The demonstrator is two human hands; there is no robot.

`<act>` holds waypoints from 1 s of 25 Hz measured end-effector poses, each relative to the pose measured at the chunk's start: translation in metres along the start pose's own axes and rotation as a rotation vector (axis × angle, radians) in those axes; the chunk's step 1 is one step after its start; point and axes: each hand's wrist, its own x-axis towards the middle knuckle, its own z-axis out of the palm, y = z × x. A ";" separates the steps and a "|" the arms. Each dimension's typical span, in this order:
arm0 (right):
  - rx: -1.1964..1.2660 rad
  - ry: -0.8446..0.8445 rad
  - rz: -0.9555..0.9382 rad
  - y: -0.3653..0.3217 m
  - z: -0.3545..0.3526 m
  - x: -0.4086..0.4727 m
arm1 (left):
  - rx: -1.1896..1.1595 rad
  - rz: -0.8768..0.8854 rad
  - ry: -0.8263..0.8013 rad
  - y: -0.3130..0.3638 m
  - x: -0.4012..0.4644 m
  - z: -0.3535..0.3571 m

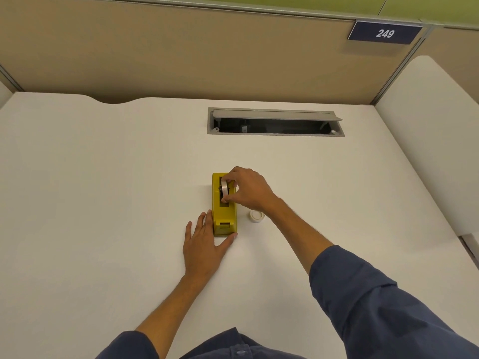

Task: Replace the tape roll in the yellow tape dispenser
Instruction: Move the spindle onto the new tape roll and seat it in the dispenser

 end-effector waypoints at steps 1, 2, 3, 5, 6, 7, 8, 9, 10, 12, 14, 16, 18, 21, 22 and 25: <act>-0.010 0.016 0.002 0.000 0.001 0.000 | 0.004 -0.006 -0.001 0.000 0.000 0.000; -0.020 0.032 0.007 0.000 0.001 -0.001 | 0.010 -0.011 -0.004 0.001 0.000 0.000; -0.028 0.046 0.013 0.000 0.002 -0.002 | 0.015 -0.016 -0.006 0.002 0.000 0.000; -0.013 0.065 0.033 0.001 0.004 -0.003 | 0.017 -0.028 -0.007 0.002 0.000 0.000; 0.005 0.068 0.048 0.002 0.004 -0.003 | 0.016 -0.030 -0.009 0.002 0.000 0.000; 0.024 0.066 0.063 0.003 0.005 -0.003 | 0.017 -0.027 -0.008 0.001 0.001 0.001; 0.041 0.060 0.078 0.003 0.005 -0.003 | 0.020 -0.021 -0.004 0.001 0.001 0.001; 0.057 0.051 0.092 0.003 0.004 -0.002 | 0.022 -0.016 -0.003 0.001 0.001 0.001; 0.071 0.040 0.100 0.003 0.004 -0.002 | 0.023 -0.015 -0.006 0.001 0.001 0.001; 0.085 0.019 0.091 0.002 0.003 -0.002 | 0.021 -0.018 -0.009 0.001 0.001 0.001; 0.095 0.006 0.067 0.002 0.003 -0.003 | 0.014 -0.025 -0.002 0.002 0.000 0.001; 0.105 0.006 0.054 0.002 0.004 -0.006 | 0.003 -0.029 0.007 0.003 -0.001 0.000; 0.100 0.011 0.050 0.001 0.004 -0.007 | 0.001 -0.030 0.016 0.003 -0.001 -0.001; 0.087 0.007 0.047 -0.001 0.002 -0.007 | -0.006 -0.032 0.003 0.003 -0.001 -0.001; 0.085 0.005 0.047 -0.001 0.002 -0.007 | -0.014 -0.031 -0.002 0.003 -0.001 -0.002; 0.084 -0.007 0.055 -0.001 0.003 -0.009 | -0.103 -0.018 -0.013 0.000 -0.001 -0.004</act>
